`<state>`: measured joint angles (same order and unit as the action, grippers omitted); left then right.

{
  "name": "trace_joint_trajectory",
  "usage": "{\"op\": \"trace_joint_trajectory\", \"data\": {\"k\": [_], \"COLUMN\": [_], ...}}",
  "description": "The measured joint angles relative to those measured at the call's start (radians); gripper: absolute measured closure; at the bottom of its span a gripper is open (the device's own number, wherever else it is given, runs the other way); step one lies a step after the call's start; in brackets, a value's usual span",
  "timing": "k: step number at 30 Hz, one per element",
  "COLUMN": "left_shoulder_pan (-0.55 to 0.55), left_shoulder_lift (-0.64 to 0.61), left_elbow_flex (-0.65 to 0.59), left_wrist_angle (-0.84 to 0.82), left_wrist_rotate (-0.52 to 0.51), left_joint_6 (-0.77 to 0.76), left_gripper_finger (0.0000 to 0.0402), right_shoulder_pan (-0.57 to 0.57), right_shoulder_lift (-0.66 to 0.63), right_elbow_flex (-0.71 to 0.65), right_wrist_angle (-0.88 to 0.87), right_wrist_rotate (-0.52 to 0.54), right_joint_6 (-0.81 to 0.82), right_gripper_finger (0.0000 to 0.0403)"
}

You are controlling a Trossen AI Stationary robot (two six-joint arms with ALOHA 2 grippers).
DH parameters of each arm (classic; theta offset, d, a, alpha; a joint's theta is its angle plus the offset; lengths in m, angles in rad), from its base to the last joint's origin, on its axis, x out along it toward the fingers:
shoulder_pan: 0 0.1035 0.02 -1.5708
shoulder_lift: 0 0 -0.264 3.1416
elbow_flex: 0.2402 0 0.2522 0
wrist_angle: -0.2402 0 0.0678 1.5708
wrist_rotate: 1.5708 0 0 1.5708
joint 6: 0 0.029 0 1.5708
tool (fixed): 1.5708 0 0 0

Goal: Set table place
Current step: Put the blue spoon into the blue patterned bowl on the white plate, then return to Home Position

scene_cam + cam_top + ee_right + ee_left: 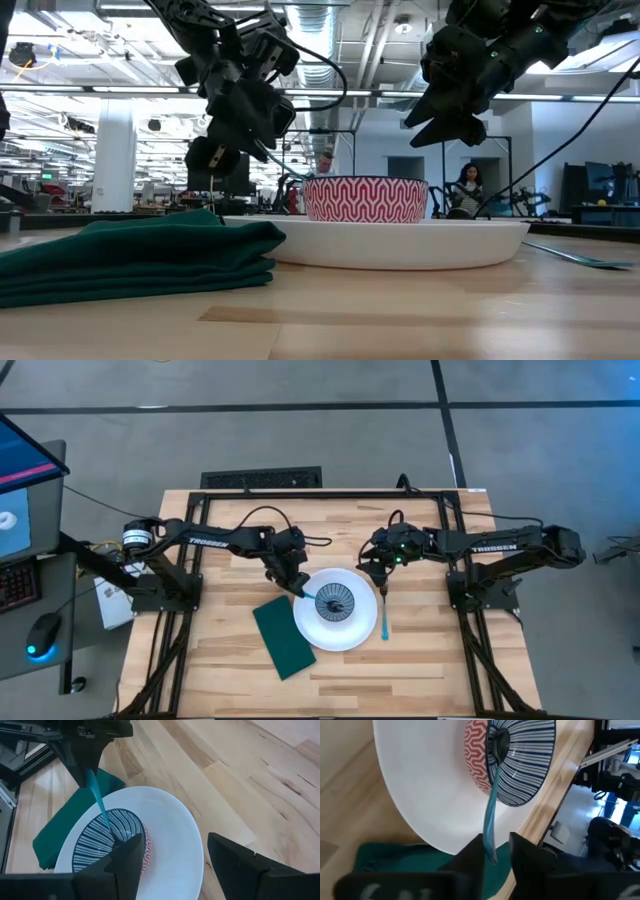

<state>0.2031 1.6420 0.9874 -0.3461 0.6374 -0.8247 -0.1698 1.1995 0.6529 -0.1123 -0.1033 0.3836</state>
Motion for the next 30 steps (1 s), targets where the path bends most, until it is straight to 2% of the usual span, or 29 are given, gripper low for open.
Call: {"op": "trace_joint_trajectory", "data": {"k": [5,9,13,19,23,27,30], "left_shoulder_pan": [0.0,0.001,0.009,0.046,0.058,0.058,0.037], "left_shoulder_lift": [-0.001,-0.001,-0.018,-0.136,-0.272,-0.419,-0.522], "left_elbow_flex": [0.0,0.0,0.0,-0.002,-0.002,-0.004,-0.014], "left_wrist_angle": [0.0,-0.01,-0.108,-0.295,-0.294,-0.23,-0.194], "left_wrist_rotate": [-0.008,-0.006,-0.011,-0.128,-0.258,-0.48,-0.667], "left_joint_6": [0.027,0.022,0.018,0.089,0.133,0.275,0.423], "left_gripper_finger": [0.0279,0.0254,0.0246,0.0246,0.0246,0.0246,0.0246], "right_shoulder_pan": [0.0,0.0,0.0,0.0,0.0,-0.011,-0.017], "right_shoulder_lift": [0.0,0.0,0.0,0.0,0.0,-0.014,-0.05], "right_elbow_flex": [0.0,0.0,0.0,0.0,0.0,0.0,0.0], "right_wrist_angle": [-0.001,-0.001,-0.001,-0.014,-0.024,0.001,0.018], "right_wrist_rotate": [0.0,0.0,0.0,0.0,0.0,0.016,0.09], "right_joint_6": [0.0,0.001,0.001,0.006,0.008,0.0,-0.065], "right_gripper_finger": [0.0159,0.0159,0.0159,0.0159,0.0159,0.0159,0.0159]}}
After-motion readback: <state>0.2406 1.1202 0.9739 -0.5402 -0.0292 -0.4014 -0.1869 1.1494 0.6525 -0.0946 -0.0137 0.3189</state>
